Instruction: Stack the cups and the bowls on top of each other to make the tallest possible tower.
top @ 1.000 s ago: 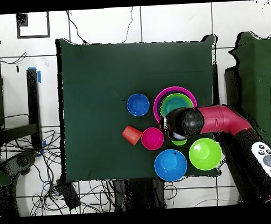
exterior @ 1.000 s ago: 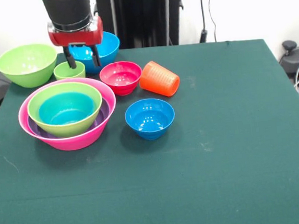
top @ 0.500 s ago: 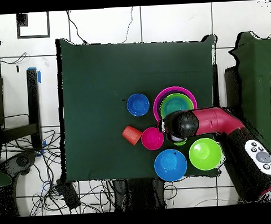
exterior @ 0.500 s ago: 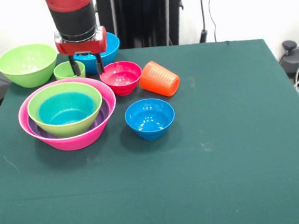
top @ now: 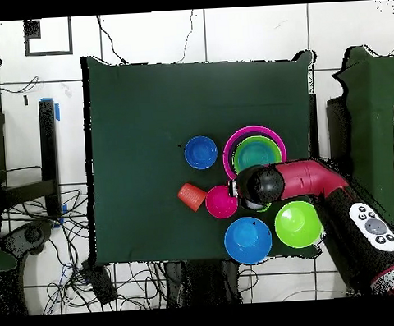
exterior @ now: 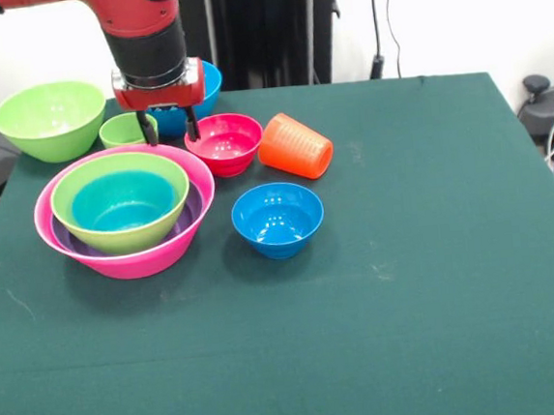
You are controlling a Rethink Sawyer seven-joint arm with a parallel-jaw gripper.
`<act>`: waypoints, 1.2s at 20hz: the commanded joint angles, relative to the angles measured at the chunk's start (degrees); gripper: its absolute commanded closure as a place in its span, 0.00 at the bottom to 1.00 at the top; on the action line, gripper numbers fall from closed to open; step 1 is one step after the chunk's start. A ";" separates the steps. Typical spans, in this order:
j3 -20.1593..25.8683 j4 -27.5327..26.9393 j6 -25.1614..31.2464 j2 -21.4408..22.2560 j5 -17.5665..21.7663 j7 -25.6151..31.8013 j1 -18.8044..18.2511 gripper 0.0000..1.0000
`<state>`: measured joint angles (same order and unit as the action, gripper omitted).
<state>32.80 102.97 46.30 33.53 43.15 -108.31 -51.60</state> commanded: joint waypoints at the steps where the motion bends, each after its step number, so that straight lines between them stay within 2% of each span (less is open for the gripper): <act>1: -1.00 4.53 -0.75 0.86 4.15 9.62 -0.29 0.00; 11: -0.75 7.89 1.34 4.48 3.57 10.97 -2.51 0.00; 24: -0.59 10.82 1.37 5.69 4.42 11.35 -4.66 0.00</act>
<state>32.78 109.15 46.32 39.04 43.32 -108.31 -56.74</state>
